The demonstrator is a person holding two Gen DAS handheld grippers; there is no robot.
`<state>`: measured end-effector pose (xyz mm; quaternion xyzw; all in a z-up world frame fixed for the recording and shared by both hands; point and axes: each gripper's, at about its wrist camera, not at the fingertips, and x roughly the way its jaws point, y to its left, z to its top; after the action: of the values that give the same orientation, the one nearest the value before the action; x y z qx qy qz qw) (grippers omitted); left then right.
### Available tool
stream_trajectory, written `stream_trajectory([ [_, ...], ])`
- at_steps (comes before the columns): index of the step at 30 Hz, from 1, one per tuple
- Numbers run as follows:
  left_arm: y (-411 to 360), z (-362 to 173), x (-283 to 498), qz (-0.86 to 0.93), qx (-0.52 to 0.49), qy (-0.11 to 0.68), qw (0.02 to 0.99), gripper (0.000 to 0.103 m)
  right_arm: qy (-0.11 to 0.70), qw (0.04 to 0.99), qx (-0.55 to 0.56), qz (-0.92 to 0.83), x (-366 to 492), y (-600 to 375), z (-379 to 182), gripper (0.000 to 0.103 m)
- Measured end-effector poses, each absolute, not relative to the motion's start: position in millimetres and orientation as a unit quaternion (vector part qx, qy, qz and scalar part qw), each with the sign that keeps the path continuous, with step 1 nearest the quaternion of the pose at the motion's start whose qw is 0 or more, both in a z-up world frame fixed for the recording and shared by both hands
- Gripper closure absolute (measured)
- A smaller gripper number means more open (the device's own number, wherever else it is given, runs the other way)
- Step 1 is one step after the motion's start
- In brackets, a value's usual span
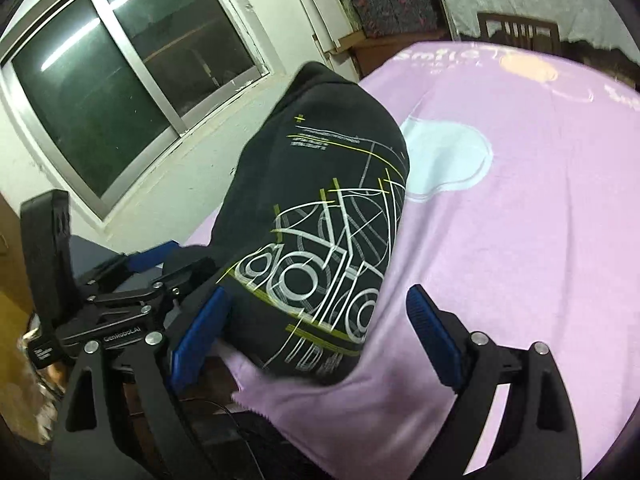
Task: Fold large clothes
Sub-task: 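Lay the folded hoodie on the table and open both tools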
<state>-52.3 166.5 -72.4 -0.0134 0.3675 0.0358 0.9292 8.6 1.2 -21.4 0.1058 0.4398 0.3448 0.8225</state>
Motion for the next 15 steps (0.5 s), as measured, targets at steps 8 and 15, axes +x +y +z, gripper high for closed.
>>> stream_trajectory([
  [8, 147.4, -50.4, -100.2, 0.089, 0.022, 0.305, 0.948, 0.004, 0.398, 0.854, 0.079, 0.326, -42.8, -4.8, 13.8, 0.012],
  [15, 134.2, -36.6, -111.5, 0.107, 0.042, 0.279, 0.954, 0.004, 0.357, 0.883, 0.045, 0.301, -75.0, -14.5, 30.1, 0.009],
])
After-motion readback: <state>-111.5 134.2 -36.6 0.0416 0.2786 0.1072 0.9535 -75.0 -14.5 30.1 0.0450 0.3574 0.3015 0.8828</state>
